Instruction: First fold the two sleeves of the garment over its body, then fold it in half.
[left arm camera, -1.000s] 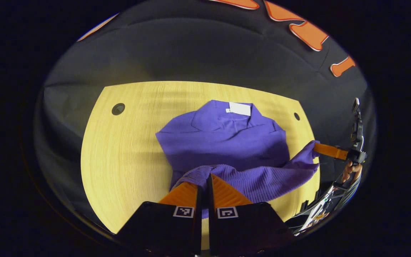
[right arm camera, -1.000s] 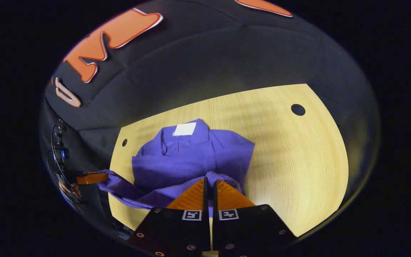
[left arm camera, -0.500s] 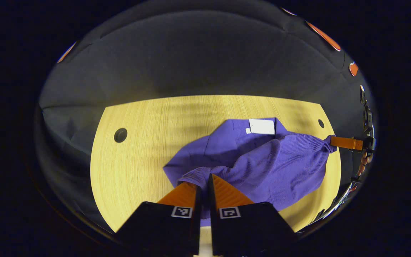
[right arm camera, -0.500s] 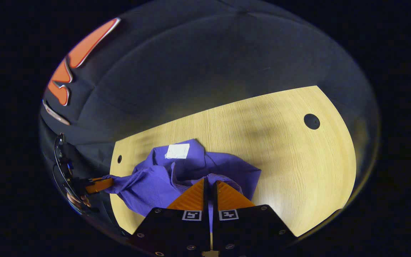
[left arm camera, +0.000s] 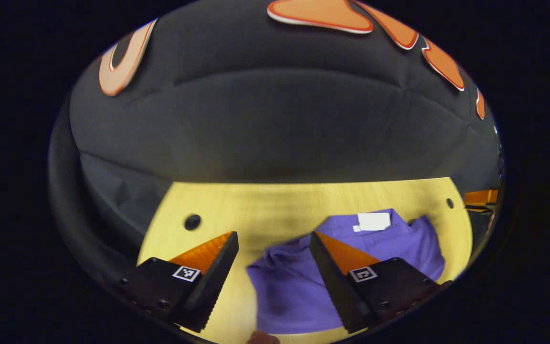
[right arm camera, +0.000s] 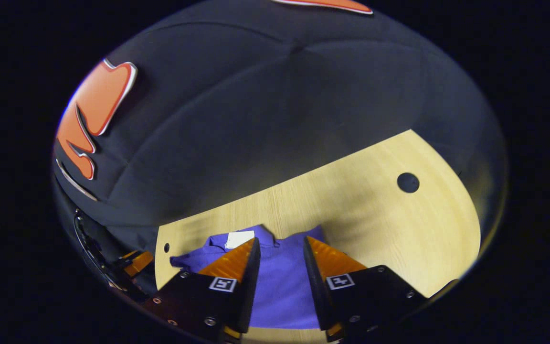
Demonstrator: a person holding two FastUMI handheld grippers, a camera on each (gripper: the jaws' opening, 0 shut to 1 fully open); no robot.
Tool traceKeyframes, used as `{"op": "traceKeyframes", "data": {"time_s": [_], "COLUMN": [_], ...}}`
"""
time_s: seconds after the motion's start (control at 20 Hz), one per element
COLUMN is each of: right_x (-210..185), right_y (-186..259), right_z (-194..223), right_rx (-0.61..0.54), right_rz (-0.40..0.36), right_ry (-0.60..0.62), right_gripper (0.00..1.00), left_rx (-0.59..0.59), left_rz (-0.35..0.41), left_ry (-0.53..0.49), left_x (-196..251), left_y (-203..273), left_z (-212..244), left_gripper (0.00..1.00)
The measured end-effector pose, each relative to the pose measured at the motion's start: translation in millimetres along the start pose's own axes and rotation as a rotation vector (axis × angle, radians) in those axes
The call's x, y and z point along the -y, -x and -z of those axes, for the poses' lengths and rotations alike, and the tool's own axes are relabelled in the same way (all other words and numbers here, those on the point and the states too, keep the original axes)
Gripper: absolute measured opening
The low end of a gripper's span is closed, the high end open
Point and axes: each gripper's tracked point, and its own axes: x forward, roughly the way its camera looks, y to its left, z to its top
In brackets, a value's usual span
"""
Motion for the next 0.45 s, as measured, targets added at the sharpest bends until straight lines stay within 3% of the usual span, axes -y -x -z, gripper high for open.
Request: {"op": "traceKeyframes", "data": {"time_s": [0.1,0.3,0.4,0.45], "right_x": [-1.8,-12.6,-13.9,-14.8], "right_y": [17.7,58.1,78.6,87.7], "right_z": [-4.2,-1.6,3.2,6.6], "right_rx": [0.056,0.159,0.211,0.228], "right_rz": [0.015,0.023,0.044,0.054], "right_ry": [0.044,0.126,0.179,0.202], "right_gripper": [0.67,0.89,0.95,0.96], "left_rx": [0.037,0.115,0.154,0.176], "left_rz": [0.008,0.055,0.061,0.057], "left_ry": [-0.002,0.093,0.107,0.102], "left_x": [10.6,0.9,-7.9,-9.2], "left_y": [11.4,66.7,80.9,89.8], "left_z": [-9.5,-31.8,-39.0,-40.9], "left_gripper": [1.0,1.0,0.96,1.0]}}
